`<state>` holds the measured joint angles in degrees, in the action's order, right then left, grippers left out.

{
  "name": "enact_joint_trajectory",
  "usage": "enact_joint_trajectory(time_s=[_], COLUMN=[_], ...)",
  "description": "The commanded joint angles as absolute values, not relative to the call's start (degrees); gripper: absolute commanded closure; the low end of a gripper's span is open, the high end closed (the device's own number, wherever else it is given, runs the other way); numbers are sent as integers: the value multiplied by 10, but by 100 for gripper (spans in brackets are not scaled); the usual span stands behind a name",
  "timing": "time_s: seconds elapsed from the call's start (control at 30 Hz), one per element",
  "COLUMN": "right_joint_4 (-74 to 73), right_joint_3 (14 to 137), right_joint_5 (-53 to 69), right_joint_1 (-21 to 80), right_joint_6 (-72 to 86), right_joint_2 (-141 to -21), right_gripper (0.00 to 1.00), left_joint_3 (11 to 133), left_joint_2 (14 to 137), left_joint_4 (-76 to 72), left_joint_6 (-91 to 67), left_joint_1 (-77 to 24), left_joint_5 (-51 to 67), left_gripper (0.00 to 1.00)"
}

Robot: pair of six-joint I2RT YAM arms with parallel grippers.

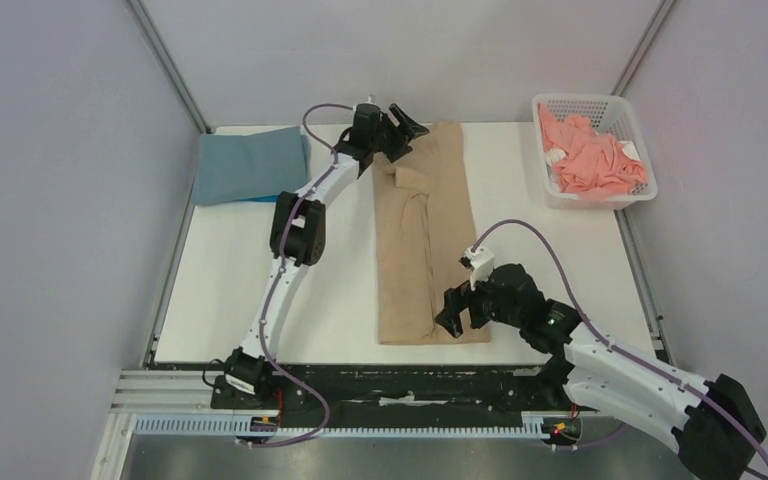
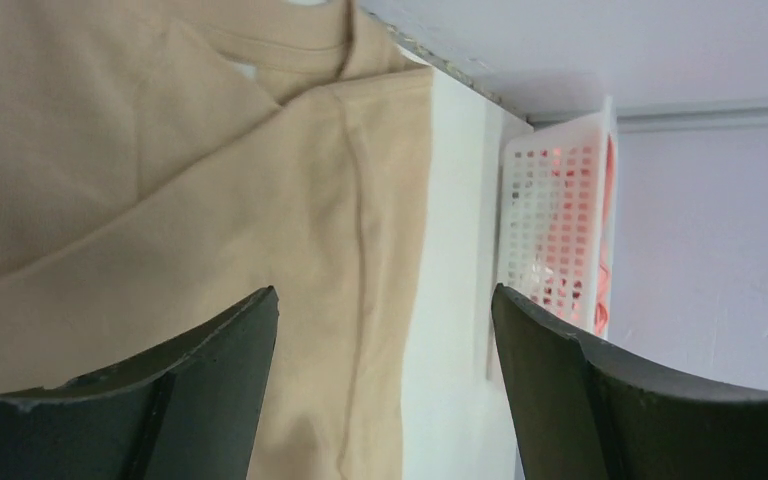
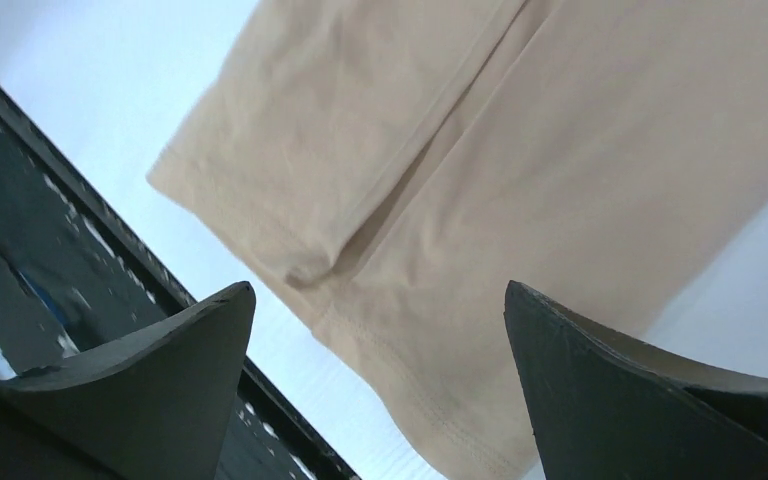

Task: Fold and stack the t-shirts
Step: Rotate the tshirt 90 degrees, then grab the bottom of the folded rectangular tshirt with both arms

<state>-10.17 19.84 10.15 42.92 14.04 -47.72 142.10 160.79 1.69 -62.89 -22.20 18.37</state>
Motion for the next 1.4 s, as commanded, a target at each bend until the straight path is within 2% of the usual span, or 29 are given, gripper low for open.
enact_joint_trajectory(time_s=[0.0,0.13,0.27,0.37,0.47,0.73,0.97,1.03,1.37], right_joint_4=[-97,-175,-219,-240,-264,-302,-306,-308,-304], right_joint_3=[228,227,233,225,214,184,168,167,148], right_joint_5=[5,-114,-128,-128,-128,-95,-69,-69,-55], right_joint_1=[430,429,429,429,429,429,429,429,429], right_joint_6=[209,284,314,332,333,353,353,352,364], right_joint_2=[-431,-413,-391,-377,-371,-338,-338,-343,-342], right_gripper=[2,2,2,2,2,2,1,5,20], left_joint_3=[1395,1283,1065,882,726,473,363,345,311], left_joint_2=[1415,1255,1078,954,868,724,692,691,738], left_joint_4=[69,142,202,211,171,197,192,172,113], left_joint_6=[-471,-388,-339,-345,-393,-464,-499,-511,-532], left_joint_1=[-222,-233,-261,-304,-337,-473,-533,-550,-571], left_joint_5=[205,206,154,69,56,5,27,32,61], left_gripper=[16,16,16,16,16,16,18,21,48])
